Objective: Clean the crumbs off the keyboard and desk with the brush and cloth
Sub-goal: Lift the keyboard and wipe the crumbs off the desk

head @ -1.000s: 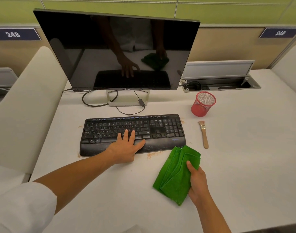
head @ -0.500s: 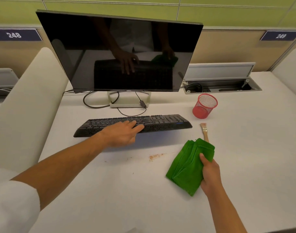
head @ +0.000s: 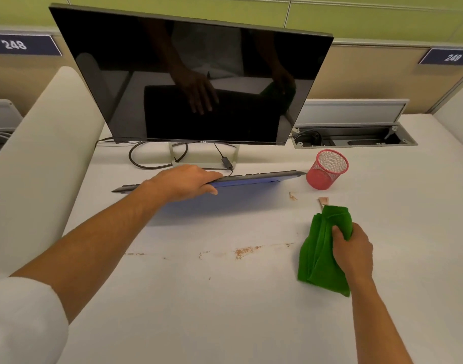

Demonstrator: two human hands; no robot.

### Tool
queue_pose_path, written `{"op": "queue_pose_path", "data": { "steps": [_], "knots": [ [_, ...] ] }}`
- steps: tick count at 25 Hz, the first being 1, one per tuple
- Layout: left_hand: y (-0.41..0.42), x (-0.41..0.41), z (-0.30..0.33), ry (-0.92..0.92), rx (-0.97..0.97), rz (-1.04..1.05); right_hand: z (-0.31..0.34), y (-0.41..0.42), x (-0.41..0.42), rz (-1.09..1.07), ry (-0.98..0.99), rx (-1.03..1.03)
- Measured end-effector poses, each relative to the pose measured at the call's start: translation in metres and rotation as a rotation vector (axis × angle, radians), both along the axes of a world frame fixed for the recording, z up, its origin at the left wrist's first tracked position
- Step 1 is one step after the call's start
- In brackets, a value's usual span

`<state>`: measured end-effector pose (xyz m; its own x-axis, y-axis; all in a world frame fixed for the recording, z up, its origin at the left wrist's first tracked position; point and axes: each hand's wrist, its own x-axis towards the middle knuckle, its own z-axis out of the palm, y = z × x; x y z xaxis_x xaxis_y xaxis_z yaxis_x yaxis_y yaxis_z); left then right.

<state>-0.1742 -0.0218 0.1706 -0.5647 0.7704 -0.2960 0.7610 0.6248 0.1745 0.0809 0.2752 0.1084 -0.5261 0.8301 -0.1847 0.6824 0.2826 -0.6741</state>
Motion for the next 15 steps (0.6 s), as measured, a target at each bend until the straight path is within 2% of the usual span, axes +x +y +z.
{"op": "queue_pose_path", "data": {
  "steps": [3,6,11,13,15],
  "knots": [
    [0.003,-0.010,0.005,0.031,0.020,0.003,-0.005,-0.012,-0.005,0.114,-0.152,0.209],
    [0.006,-0.014,0.009,0.072,0.038,0.043,-0.013,-0.036,-0.014,0.223,-0.254,0.300],
    [0.007,-0.011,0.004,0.156,0.068,0.077,-0.033,-0.093,-0.029,0.511,-0.335,0.288],
    [0.005,-0.012,0.002,0.149,0.063,0.077,-0.039,-0.114,-0.033,0.594,-0.285,0.238],
    [0.004,-0.015,0.004,0.136,0.081,0.067,-0.035,-0.118,-0.039,0.577,-0.190,0.146]
  ]
}}
